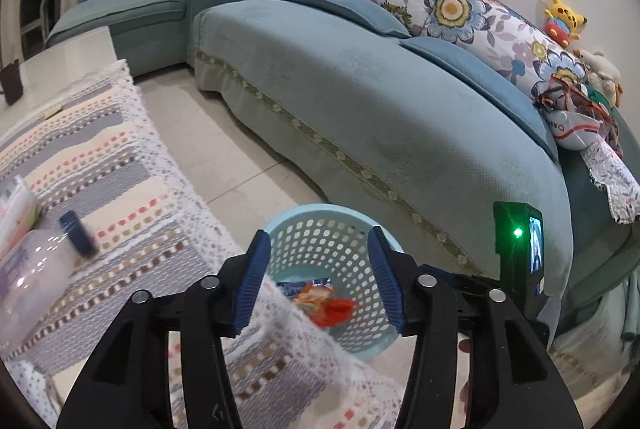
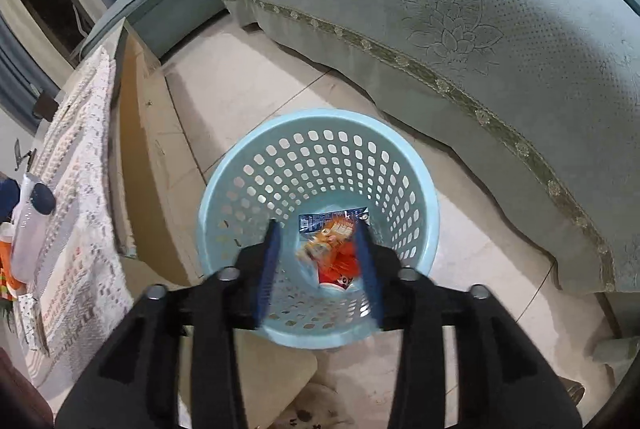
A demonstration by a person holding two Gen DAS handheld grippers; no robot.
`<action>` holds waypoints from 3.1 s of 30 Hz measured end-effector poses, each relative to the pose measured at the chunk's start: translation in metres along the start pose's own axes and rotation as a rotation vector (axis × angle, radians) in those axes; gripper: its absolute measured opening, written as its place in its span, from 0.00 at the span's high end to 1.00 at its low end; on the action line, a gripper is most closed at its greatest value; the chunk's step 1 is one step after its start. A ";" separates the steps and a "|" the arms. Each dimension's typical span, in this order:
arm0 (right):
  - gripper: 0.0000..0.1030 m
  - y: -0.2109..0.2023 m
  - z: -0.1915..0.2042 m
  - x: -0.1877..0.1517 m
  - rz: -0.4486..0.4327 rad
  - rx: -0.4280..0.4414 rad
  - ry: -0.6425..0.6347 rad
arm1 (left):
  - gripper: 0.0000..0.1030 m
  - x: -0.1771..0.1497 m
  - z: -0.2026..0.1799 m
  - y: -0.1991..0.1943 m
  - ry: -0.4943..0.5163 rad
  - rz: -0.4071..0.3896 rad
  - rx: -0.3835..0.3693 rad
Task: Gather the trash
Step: 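Carry both bags over the blue basket and open both tools to drop them, then grasp the dotted napkin with the right tool while the left tool grasps the card box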
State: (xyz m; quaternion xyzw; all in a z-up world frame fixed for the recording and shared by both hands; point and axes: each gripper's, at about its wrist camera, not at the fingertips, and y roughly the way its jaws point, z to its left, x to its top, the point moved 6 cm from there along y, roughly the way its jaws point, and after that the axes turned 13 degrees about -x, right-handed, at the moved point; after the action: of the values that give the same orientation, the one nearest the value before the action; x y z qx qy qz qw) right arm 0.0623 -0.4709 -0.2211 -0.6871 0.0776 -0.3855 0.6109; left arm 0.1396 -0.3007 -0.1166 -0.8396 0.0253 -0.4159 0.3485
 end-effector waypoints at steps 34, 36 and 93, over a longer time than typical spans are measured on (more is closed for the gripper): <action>0.26 -0.175 0.321 -0.120 -0.242 0.423 -0.564 | 0.32 -0.134 0.245 -0.331 -0.686 -0.261 0.562; 0.26 -0.166 0.327 -0.130 -0.214 0.423 -0.576 | 0.32 -0.143 0.255 -0.318 -0.716 -0.212 0.567; 0.89 -0.153 0.306 -0.112 -0.253 0.395 -0.496 | 0.36 -0.156 0.223 -0.282 -0.536 -0.068 0.489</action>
State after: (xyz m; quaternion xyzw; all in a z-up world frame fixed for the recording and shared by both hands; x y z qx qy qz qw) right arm 0.1203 -0.1313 -0.1187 -0.6323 -0.2354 -0.2872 0.6799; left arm 0.1274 0.0902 -0.1438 -0.8109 -0.1953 -0.1864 0.5192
